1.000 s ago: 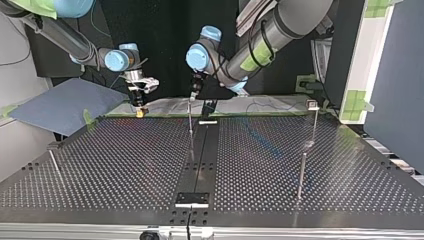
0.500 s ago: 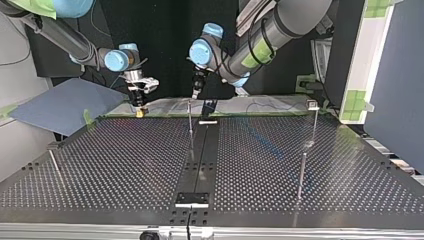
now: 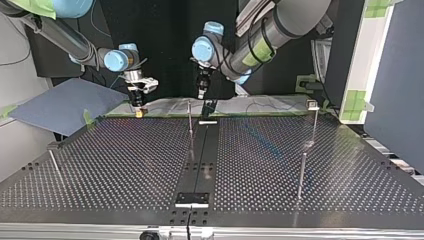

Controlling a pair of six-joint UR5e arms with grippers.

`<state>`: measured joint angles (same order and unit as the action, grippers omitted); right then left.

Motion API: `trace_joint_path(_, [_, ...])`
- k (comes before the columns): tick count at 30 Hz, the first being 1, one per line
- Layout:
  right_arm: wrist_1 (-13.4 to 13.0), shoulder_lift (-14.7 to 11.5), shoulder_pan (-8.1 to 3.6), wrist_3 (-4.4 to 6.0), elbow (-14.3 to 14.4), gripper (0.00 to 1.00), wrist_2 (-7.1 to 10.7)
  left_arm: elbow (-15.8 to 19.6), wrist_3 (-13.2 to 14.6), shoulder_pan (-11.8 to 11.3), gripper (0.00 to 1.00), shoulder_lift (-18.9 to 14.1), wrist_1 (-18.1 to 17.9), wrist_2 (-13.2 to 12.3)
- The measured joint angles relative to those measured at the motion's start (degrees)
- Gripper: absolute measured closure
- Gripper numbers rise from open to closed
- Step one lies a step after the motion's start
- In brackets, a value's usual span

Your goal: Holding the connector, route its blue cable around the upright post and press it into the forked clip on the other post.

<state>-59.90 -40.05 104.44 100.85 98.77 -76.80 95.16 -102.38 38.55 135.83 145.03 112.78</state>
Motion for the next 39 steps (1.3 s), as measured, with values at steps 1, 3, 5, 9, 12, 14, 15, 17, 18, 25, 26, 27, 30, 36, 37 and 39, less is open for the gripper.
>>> trace_joint_path(1, [0.01,0.00,0.03,0.00,0.01,1.00,-0.01,0.30,0.36,-0.03,0.00,0.32,-0.11,0.66])
trace_joint_path(3, [0.02,0.00,0.11,0.03,0.01,1.00,-0.01,0.57,0.89,-0.07,0.00,0.85,-0.26,1.34])
trace_joint_path(5, [0.03,0.00,0.16,0.05,0.01,1.00,-0.02,0.70,1.36,-0.10,0.00,1.61,-0.67,1.72])
trace_joint_path(9, [0.03,0.00,0.20,0.06,0.02,1.00,0.03,0.72,1.68,-0.11,0.00,2.22,-1.64,1.76])
trace_joint_path(12, [0.04,0.00,0.25,0.06,0.01,1.00,0.05,0.72,1.73,-0.12,0.00,2.33,-2.63,1.25])
trace_joint_path(14, [0.03,0.00,0.32,0.06,0.01,1.00,0.05,0.71,1.74,-0.12,0.00,2.34,-3.35,0.79])
trace_joint_path(15, [0.04,0.00,0.35,0.06,0.00,1.00,0.05,0.71,1.75,-0.11,0.00,2.34,-3.62,0.62])
trace_joint_path(17, [0.04,0.00,0.39,0.06,0.00,1.00,0.06,0.71,1.75,-0.10,0.00,2.35,-4.18,0.14])
trace_joint_path(18, [0.03,0.00,0.41,0.06,0.00,1.00,0.06,0.71,1.75,-0.08,0.00,2.35,-4.38,-0.14])
trace_joint_path(25, [0.03,0.00,0.46,0.06,-0.01,1.00,0.07,0.71,1.61,0.04,0.00,2.37,-4.81,-1.94])
trace_joint_path(26, [0.03,0.00,0.49,0.06,0.00,1.00,0.06,0.71,1.60,0.04,0.00,2.37,-4.78,-1.99])
trace_joint_path(27, [0.03,0.00,0.51,0.06,0.00,1.00,0.06,0.71,1.59,0.05,0.00,2.37,-4.73,-2.01])
trace_joint_path(30, [0.03,0.00,0.53,0.06,0.00,1.00,0.06,0.72,1.43,0.06,0.00,2.36,-4.48,-1.98])
trace_joint_path(36, [0.03,0.00,0.55,0.06,0.02,1.00,0.06,0.71,1.23,0.06,0.00,2.34,-4.24,-1.92])
trace_joint_path(37, [0.03,0.00,0.55,0.06,0.02,1.00,0.06,0.71,1.20,0.06,0.00,2.35,-4.23,-1.92])
trace_joint_path(39, [0.03,0.00,0.55,0.04,0.01,1.00,0.06,0.71,1.17,0.06,0.00,2.36,-4.22,-1.91])
